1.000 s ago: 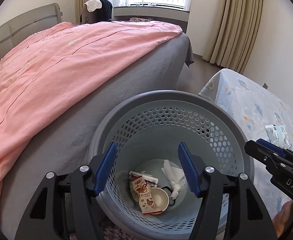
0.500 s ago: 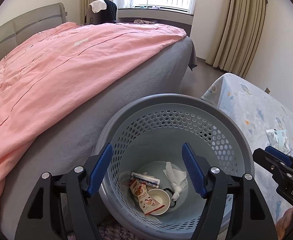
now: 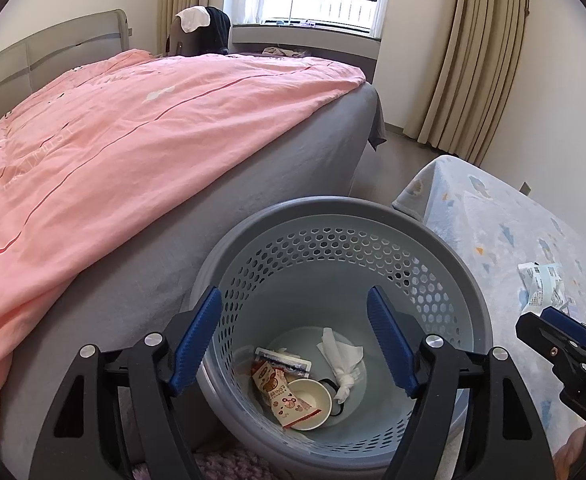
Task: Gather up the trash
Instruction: 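Move both open tools back toward the lavender box and pink pig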
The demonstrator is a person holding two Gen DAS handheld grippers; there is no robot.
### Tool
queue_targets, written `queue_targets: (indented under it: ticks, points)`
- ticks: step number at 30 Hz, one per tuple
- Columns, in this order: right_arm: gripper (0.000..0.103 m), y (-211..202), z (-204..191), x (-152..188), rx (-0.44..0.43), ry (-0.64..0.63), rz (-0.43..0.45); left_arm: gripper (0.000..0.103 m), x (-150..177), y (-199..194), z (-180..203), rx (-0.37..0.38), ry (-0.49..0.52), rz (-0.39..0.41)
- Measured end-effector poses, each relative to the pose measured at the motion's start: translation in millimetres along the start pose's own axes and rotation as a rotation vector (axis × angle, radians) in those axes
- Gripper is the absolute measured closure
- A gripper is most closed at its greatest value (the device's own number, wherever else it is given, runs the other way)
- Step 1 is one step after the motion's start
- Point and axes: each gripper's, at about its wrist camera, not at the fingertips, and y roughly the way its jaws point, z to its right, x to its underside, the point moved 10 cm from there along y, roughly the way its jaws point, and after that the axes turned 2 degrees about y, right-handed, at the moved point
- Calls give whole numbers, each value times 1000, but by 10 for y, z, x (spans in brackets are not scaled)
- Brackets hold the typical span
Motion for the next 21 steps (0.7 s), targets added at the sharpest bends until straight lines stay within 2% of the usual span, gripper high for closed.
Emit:
queue_targets:
  ticks: [21]
  points:
    - [37,-465,388,203,72,71,33,31,160,-150,121,26,9,1]
